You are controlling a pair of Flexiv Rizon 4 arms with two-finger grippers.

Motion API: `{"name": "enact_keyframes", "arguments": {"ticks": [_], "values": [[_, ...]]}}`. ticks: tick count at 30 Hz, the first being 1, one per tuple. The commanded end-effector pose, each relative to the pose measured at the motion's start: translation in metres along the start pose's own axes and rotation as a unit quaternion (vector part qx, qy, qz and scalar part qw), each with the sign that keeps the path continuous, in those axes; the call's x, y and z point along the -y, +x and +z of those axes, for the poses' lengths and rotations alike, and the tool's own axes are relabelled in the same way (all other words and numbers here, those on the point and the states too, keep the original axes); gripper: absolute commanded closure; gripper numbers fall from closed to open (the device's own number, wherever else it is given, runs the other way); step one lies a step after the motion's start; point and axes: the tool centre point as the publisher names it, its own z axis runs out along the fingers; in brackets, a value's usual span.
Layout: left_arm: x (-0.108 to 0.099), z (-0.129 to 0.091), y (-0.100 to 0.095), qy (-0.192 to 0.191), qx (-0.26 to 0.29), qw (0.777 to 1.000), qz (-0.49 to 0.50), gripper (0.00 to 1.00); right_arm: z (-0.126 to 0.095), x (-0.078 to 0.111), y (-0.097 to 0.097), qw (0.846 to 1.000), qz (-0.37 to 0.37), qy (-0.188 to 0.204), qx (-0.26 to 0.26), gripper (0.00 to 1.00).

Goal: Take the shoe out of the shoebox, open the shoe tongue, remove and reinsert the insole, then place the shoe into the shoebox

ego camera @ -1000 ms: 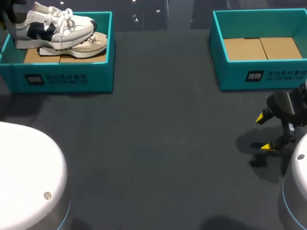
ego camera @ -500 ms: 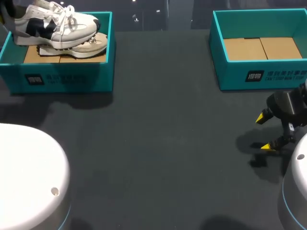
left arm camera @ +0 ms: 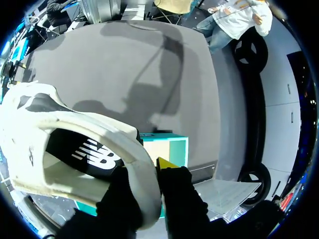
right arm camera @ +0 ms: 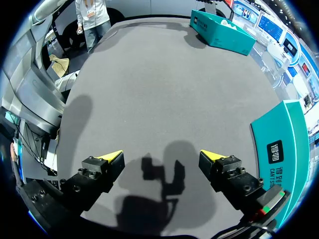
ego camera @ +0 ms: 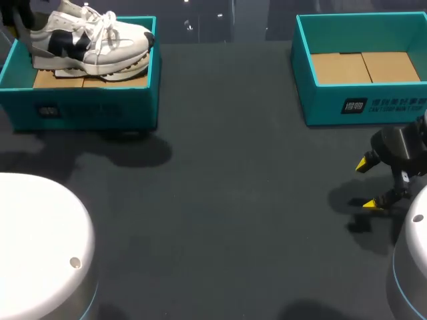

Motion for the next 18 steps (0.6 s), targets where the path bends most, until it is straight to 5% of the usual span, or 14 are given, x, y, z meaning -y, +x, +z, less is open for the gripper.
{"name": "enact_keyframes", "arguments": {"ticks": [1, 18], "values": [[0.04, -0.007, -0.031, -0.014, -0.02, 1.0, 0.0, 1.0, 0.0, 0.0, 0.002, 1.0, 0.0, 0.001, 0.001, 0.0], [0.125, 0.001, -0.145, -0.006, -0.024, 0.999, 0.044, 1.0, 0.0, 0.0, 0.002, 1.0, 0.0, 0.001, 0.001, 0.0]]}}
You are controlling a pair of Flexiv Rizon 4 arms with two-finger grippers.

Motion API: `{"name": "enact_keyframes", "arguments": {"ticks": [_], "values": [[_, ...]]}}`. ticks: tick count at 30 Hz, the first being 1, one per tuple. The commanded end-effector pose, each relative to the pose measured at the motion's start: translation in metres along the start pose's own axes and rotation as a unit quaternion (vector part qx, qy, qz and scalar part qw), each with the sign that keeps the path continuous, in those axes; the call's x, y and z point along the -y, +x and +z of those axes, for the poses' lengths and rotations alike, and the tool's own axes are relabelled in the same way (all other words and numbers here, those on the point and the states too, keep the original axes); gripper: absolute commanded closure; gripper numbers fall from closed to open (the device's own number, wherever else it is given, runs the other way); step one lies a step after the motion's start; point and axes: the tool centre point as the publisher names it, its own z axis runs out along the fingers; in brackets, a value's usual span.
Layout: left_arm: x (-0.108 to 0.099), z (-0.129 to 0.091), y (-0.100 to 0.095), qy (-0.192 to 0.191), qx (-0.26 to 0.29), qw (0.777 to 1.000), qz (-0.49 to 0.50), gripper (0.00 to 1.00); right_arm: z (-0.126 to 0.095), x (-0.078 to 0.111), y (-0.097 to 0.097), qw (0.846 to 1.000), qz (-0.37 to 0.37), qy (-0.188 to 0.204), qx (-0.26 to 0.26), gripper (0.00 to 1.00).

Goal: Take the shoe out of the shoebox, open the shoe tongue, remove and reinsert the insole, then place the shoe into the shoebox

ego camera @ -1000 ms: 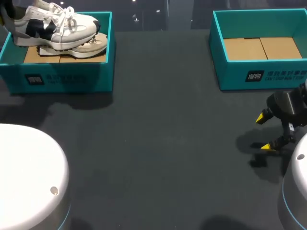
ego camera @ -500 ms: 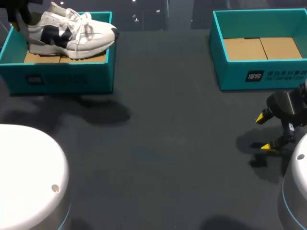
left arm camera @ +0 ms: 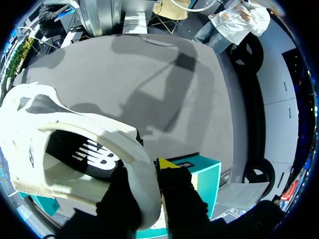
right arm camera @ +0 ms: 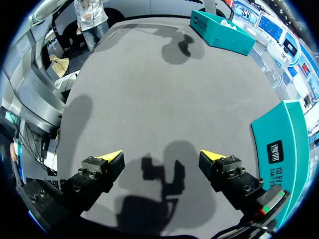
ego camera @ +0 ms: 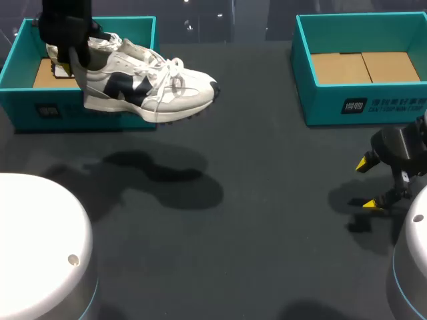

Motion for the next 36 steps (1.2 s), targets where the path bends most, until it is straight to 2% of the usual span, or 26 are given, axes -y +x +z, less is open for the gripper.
{"name": "enact_keyframes", "arguments": {"ticks": [1, 6, 15, 20, 36], "values": [[0.02, 0.002, -0.027, -0.022, -0.01, 1.0, -0.001, 1.0, 0.0, 0.0, 0.002, 1.0, 0.0, 0.001, 0.001, 0.0], [0.032, 0.007, -0.062, -0.027, -0.007, 1.0, -0.011, 1.0, 0.0, 0.0, 0.002, 1.0, 0.0, 0.001, 0.001, 0.0], [0.046, 0.031, -0.116, -0.026, -0.005, 0.999, -0.04, 1.0, 0.0, 0.0, 0.002, 1.0, 0.0, 0.001, 0.001, 0.0], [0.053, 0.043, -0.135, -0.021, -0.007, 0.999, -0.04, 1.0, 0.0, 0.0, 0.002, 1.0, 0.0, 0.001, 0.001, 0.0], [0.08, 0.087, -0.187, -0.042, -0.034, 0.998, -0.017, 1.0, 0.0, 0.0, 0.002, 1.0, 0.0, 0.001, 0.001, 0.0]]}}
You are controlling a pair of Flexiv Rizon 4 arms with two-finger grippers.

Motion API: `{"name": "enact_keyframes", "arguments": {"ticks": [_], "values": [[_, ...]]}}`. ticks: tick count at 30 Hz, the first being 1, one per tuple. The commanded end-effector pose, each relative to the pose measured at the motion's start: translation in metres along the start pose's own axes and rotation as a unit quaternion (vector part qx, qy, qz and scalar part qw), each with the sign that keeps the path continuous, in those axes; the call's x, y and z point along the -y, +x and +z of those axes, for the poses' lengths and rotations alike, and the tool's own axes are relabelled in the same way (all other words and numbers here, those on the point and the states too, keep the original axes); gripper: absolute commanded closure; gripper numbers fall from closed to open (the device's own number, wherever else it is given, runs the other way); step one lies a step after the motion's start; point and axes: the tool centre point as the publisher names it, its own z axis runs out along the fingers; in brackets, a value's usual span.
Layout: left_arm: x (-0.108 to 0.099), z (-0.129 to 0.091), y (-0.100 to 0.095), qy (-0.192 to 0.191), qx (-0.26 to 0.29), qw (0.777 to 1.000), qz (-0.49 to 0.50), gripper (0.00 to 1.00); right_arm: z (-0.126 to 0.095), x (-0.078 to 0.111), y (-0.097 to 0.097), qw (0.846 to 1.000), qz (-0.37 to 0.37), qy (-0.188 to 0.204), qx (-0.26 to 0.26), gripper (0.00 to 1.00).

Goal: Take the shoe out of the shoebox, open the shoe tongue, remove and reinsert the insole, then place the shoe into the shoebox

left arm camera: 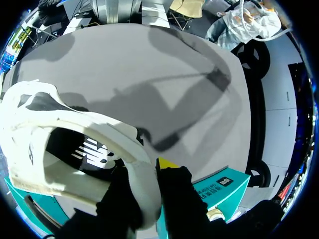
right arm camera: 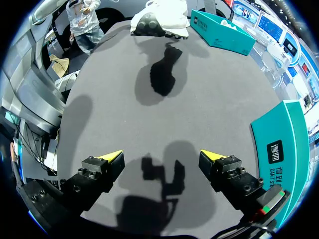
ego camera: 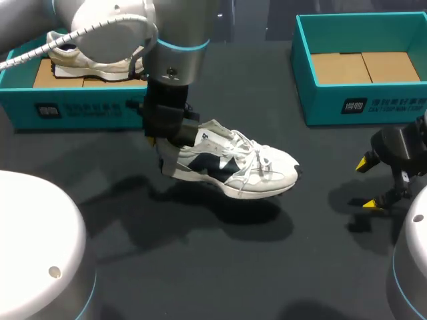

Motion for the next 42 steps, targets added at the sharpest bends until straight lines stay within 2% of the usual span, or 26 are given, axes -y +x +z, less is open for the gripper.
{"name": "enact_keyframes", "arguments": {"ticks": [1, 4, 26, 42], "values": [[0.007, 0.01, -0.016, -0.016, -0.007, 1.0, 0.005, 1.0, 0.0, 0.0, 0.002, 1.0, 0.0, 0.001, 0.001, 0.0], [0.013, 0.017, -0.025, -0.031, -0.01, 0.999, 0.01, 1.0, 0.0, 0.0, 0.002, 1.0, 0.0, 0.001, 0.001, 0.0], [0.038, 0.055, -0.075, -0.048, -0.026, 0.997, 0.05, 1.0, 0.0, 0.0, 0.002, 1.0, 0.0, 0.001, 0.001, 0.0], [0.028, 0.087, -0.1, -0.047, -0.063, 0.996, 0.037, 1.0, 0.0, 0.0, 0.002, 1.0, 0.0, 0.001, 0.001, 0.0]]}}
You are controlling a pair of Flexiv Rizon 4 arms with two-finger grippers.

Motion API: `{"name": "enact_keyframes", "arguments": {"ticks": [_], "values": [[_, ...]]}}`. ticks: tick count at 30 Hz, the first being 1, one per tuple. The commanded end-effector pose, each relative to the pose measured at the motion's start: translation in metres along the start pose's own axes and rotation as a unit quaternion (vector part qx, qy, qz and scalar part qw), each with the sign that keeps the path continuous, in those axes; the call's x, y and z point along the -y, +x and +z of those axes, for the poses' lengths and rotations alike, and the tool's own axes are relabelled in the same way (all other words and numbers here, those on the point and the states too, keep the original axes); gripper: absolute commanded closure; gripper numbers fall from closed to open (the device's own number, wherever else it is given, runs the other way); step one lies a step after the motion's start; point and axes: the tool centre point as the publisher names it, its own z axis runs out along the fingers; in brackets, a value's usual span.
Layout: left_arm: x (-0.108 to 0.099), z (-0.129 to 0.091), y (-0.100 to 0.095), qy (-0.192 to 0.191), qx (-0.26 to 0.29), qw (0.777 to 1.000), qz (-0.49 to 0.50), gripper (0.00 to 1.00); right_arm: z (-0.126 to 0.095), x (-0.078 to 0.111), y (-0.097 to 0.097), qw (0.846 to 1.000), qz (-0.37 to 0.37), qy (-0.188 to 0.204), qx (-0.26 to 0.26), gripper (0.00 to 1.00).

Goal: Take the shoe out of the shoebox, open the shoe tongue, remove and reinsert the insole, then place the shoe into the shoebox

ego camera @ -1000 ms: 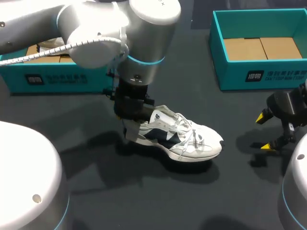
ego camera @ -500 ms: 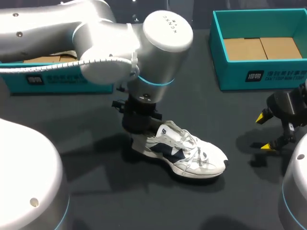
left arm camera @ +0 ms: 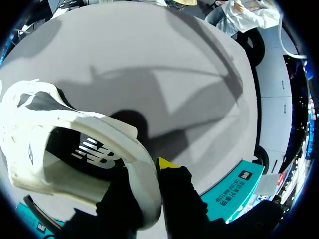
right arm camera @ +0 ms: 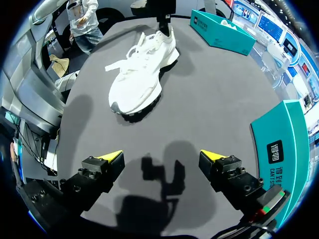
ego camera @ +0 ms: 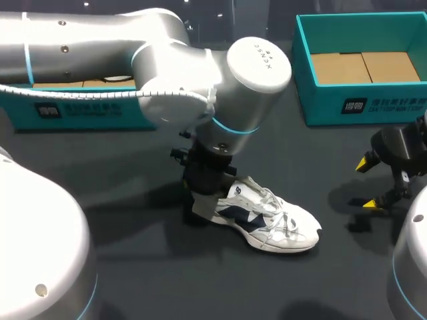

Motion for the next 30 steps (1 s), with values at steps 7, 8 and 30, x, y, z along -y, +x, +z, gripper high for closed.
{"name": "enact_keyframes", "arguments": {"ticks": [7, 8, 30], "values": [[-0.003, 0.011, -0.015, 0.004, -0.02, 1.0, -0.008, 1.0, 0.0, 0.0, 0.002, 1.0, 0.0, 0.001, 0.001, 0.0], [-0.002, 0.012, -0.015, 0.004, -0.021, 1.0, -0.009, 1.0, 0.0, 0.0, 0.002, 1.0, 0.0, 0.001, 0.001, 0.0], [-0.005, 0.001, -0.008, 0.022, 0.001, 0.999, -0.023, 1.0, 0.0, 0.0, 0.002, 1.0, 0.0, 0.001, 0.001, 0.0]]}}
